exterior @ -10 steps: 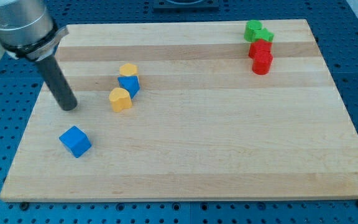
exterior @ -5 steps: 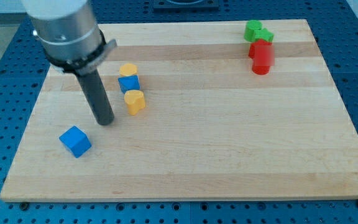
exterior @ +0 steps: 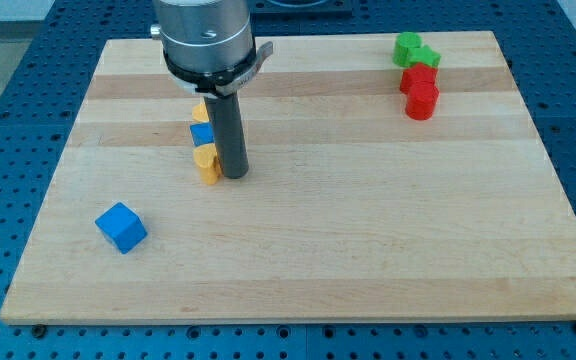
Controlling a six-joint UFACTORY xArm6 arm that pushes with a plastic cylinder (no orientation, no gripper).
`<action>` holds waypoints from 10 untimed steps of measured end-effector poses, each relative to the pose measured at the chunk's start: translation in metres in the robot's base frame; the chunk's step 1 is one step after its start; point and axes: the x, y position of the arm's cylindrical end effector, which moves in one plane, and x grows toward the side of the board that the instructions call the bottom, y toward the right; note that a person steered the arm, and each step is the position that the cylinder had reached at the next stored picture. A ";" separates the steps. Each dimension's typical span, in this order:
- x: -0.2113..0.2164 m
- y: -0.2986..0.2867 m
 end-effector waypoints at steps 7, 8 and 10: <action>0.131 -0.100; 0.111 -0.162; 0.091 -0.084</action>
